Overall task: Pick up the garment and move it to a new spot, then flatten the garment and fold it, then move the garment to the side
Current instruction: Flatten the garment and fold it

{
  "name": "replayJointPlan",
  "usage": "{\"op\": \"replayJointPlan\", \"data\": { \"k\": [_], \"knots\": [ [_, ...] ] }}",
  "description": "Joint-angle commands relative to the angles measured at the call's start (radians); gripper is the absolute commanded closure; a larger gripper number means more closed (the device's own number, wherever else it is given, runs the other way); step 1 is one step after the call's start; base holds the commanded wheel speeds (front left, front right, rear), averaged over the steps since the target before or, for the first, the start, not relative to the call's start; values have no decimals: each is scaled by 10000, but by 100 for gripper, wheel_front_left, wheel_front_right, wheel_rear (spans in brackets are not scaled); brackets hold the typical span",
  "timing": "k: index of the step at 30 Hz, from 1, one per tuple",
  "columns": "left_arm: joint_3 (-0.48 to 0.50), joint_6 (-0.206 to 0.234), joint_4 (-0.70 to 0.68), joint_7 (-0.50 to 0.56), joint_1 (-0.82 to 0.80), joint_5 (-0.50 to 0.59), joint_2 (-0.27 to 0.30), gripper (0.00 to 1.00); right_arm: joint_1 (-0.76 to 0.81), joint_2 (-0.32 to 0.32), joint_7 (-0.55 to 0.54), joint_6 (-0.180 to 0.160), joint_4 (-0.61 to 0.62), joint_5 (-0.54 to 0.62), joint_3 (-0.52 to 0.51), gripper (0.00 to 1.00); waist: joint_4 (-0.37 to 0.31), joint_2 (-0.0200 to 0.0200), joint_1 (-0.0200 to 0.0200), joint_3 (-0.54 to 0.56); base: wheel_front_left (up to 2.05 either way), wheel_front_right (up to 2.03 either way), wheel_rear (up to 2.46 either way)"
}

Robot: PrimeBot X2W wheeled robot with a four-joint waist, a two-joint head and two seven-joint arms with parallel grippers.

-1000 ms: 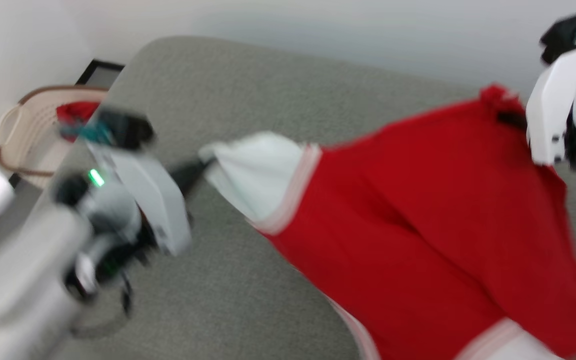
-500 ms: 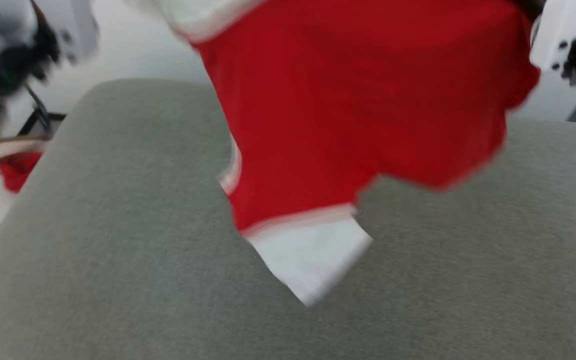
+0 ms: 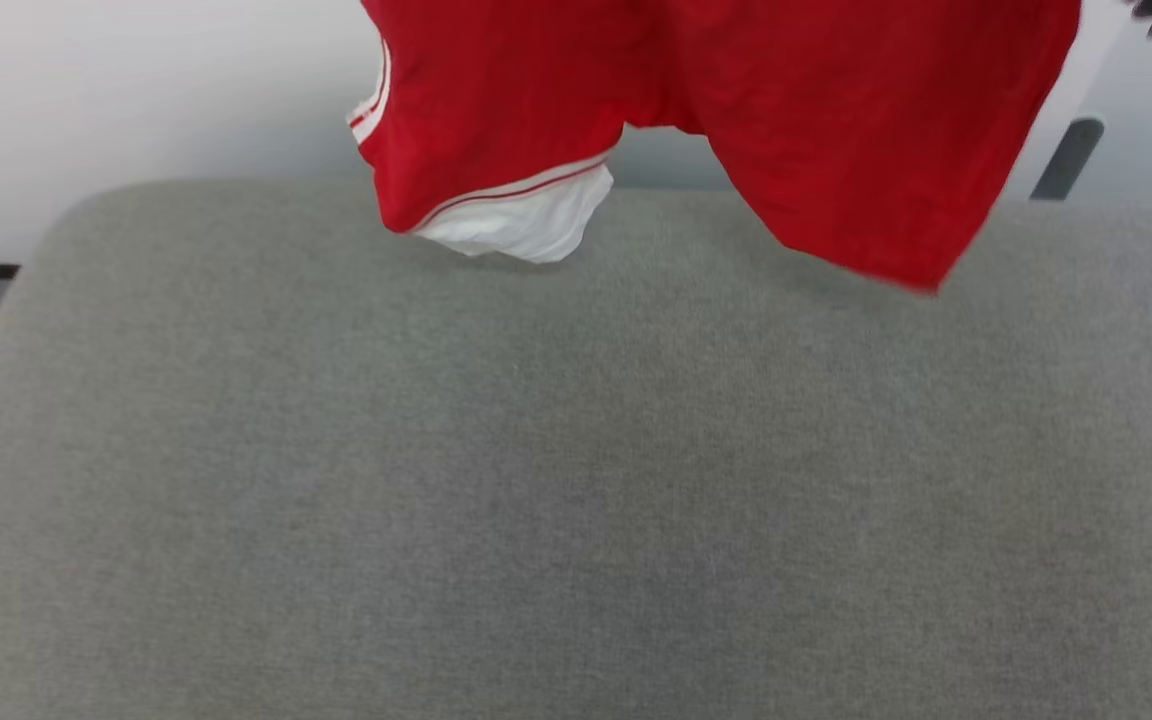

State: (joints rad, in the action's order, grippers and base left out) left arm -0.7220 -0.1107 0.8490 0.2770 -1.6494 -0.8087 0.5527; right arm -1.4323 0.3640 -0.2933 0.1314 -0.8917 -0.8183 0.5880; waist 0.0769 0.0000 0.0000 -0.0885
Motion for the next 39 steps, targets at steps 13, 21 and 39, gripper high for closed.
{"op": "replayJointPlan", "data": {
  "k": [13, 21, 39],
  "knots": [
    [-220, -155, 1269, -1423, -2552, 574, -203, 100, -1787, 451, 1360, -15, 65, 906, -206, 100, -562, 0, 0, -3734, 0, 0, 0],
    [-263, 272, 1772, -3342, -4221, 1258, -635, 100, -3110, 117, 4703, -15, -692, 3110, -402, 100, -546, 0, 0, -5962, 0, 0, 0],
    [-260, -105, 2611, -5386, -3031, 966, -1747, 100, -2516, -803, 5588, -14, -1728, 5407, -1018, 100, 607, 0, 0, -7381, 0, 0, 0]
  ]
}}
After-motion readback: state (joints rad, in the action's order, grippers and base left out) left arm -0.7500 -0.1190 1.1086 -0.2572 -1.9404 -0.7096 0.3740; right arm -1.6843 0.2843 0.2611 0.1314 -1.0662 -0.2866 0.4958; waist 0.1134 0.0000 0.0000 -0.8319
